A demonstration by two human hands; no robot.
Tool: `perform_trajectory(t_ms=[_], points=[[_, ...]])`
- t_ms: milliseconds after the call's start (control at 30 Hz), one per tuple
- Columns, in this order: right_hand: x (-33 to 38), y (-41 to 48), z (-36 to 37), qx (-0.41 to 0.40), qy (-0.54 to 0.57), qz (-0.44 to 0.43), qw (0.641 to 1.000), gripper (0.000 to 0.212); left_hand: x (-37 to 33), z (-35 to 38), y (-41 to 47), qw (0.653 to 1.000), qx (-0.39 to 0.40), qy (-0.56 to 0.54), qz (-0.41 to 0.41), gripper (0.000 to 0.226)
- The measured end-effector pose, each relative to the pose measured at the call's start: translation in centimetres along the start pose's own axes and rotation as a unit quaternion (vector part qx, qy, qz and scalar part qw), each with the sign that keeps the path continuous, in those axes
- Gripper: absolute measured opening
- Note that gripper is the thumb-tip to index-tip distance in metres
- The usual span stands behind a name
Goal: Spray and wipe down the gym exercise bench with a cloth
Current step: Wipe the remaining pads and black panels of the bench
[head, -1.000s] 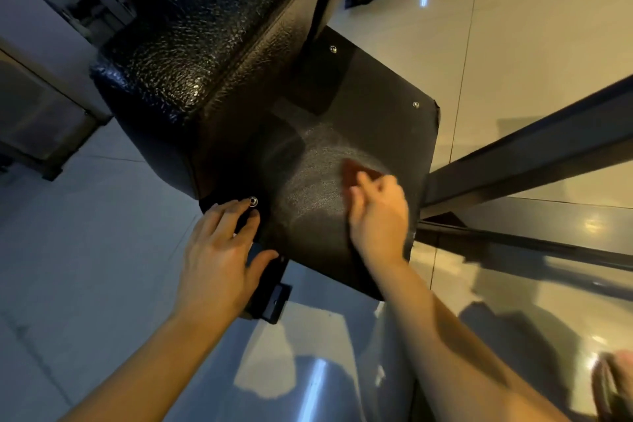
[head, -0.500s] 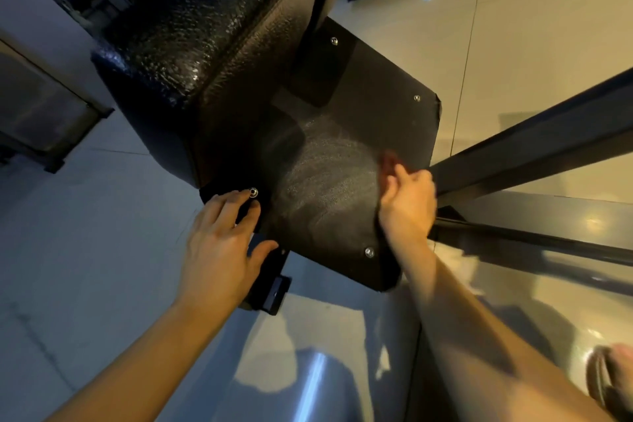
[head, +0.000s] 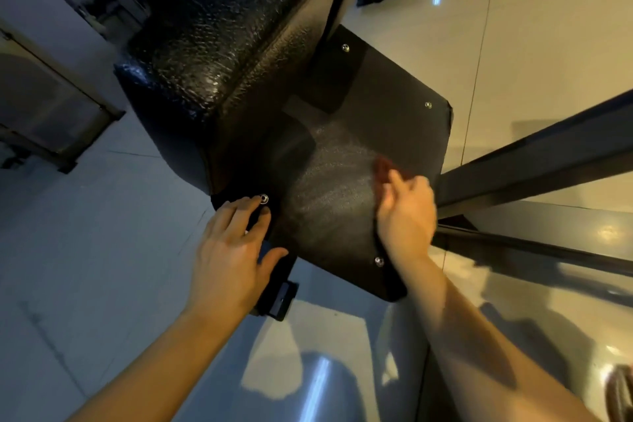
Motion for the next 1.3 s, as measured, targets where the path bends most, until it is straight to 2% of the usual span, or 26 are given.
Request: perform_trajectory(t_ms=[33, 67, 100, 200, 267, 300, 367, 467, 533, 600, 667, 733, 767, 833, 900, 967, 1067, 1133, 1233, 1300], points=[[-1.3, 0.4, -0.4, -0.004, -0.009, 0.052, 0.999, 0.034, 0.0, 0.1, 0.0, 1.0, -0.003, -0.006, -0.001, 0.063], [-1.0, 0.1, -0.5, 0.001, -0.012, 0.068, 0.998, 0.035, 0.0, 0.1, 0.0, 1.0, -0.004, -0.011, -0.003, 0.064], [0.7, -1.2, -0.2, 0.009, -0.007, 0.045, 0.999, 0.037, 0.1, 0.2, 0.0, 1.0, -0.003, -0.015, -0.004, 0.064], [8.9, -7.7, 2.0, 0.047, 0.072, -0.144, 0.986, 0.039, 0.2, 0.0, 0.1, 1.0, 0.009, -0.007, -0.005, 0.062], [12.9, -9.5, 3.2, 0.079, 0.017, -0.271, 0.959, 0.044, 0.2, 0.0, 0.1, 1.0, 0.022, 0.008, -0.012, 0.059], [13.1, -7.9, 3.1, 0.069, -0.009, -0.296, 0.953, 0.043, 0.2, 0.0, 0.1, 1.0, 0.024, 0.013, -0.014, 0.059], [11.1, -2.4, 2.0, 0.022, 0.005, -0.232, 0.972, 0.037, 0.1, 0.0, 0.1, 1.0, 0.021, 0.015, -0.012, 0.061], [5.9, 4.9, 0.2, 0.025, 0.004, -0.046, 0.999, 0.037, 0.0, 0.1, -0.1, 1.0, 0.011, 0.0, -0.001, 0.062], [5.2, 4.2, -0.1, 0.024, 0.004, -0.013, 1.0, 0.037, 0.0, 0.2, -0.1, 1.0, 0.01, -0.005, 0.0, 0.065], [7.5, -1.2, 0.5, 0.003, 0.032, -0.069, 0.997, 0.034, 0.1, 0.3, 0.0, 1.0, 0.013, -0.004, -0.001, 0.066], [10.7, -6.8, 1.9, 0.03, 0.078, -0.172, 0.982, 0.034, 0.3, 0.2, 0.1, 1.0, 0.017, 0.004, -0.007, 0.065], [13.0, -6.7, 2.9, 0.056, 0.051, -0.258, 0.963, 0.035, 0.2, -0.1, 0.2, 1.0, 0.016, 0.011, -0.011, 0.062], [13.3, -4.5, 2.6, 0.04, 0.024, -0.267, 0.963, 0.035, 0.1, -0.2, 0.1, 1.0, 0.014, 0.014, -0.012, 0.061], [12.7, 1.0, 1.3, -0.013, 0.008, -0.202, 0.979, 0.033, -0.3, -0.2, 0.0, 1.0, 0.014, 0.017, -0.011, 0.061], [11.4, 5.7, 0.8, 0.0, 0.003, -0.12, 0.993, 0.036, -0.4, -0.2, -0.1, 1.0, 0.015, 0.015, -0.014, 0.062], [11.2, 6.5, 0.9, 0.011, 0.001, -0.096, 0.995, 0.038, -0.4, -0.2, 0.1, 1.0, 0.019, 0.005, -0.012, 0.064], [12.6, -0.3, 1.2, -0.002, 0.038, -0.146, 0.989, 0.032, -0.1, -0.1, 0.3, 1.0, 0.026, -0.014, -0.01, 0.063], [14.1, -6.5, 2.1, 0.034, 0.059, -0.234, 0.97, 0.034, 0.1, -0.1, 0.2, 0.999, 0.026, -0.012, -0.015, 0.06], [13.7, -6.3, 2.5, 0.052, 0.017, -0.327, 0.943, 0.042, 0.0, -0.2, 0.1, 1.0, 0.019, -0.003, -0.018, 0.057], [11.3, -1.3, 1.9, 0.013, -0.001, -0.265, 0.964, 0.04, -0.3, -0.1, 0.0, 1.0, 0.02, 0.006, -0.014, 0.061]])
Point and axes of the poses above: each hand's wrist, its own y-axis towards the middle knuckle, its own z-axis out of the palm, x = y × z, the point moved 8 cm from there along y, towards the middle knuckle, and after that the axes turned 14 degrees about x, right-handed, at the moved point
